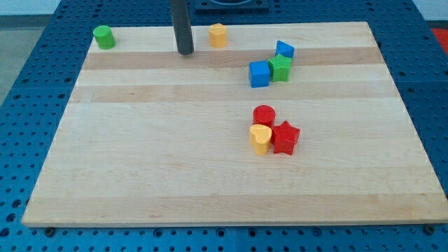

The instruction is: Move your arm to the top left of the red circle

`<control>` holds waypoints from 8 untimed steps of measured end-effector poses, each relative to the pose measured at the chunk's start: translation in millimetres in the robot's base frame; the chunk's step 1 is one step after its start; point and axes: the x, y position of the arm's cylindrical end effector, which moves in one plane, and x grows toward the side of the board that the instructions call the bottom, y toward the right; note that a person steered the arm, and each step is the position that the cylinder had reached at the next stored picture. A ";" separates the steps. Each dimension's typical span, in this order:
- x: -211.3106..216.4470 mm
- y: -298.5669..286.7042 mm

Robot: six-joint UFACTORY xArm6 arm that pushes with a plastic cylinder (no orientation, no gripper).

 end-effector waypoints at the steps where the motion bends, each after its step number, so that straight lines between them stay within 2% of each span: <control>1: -3.2 30.6; 4: -3.2 24.4; 5: 50.5 -18.6; 6: 111.0 -37.3; 8: 154.5 -15.6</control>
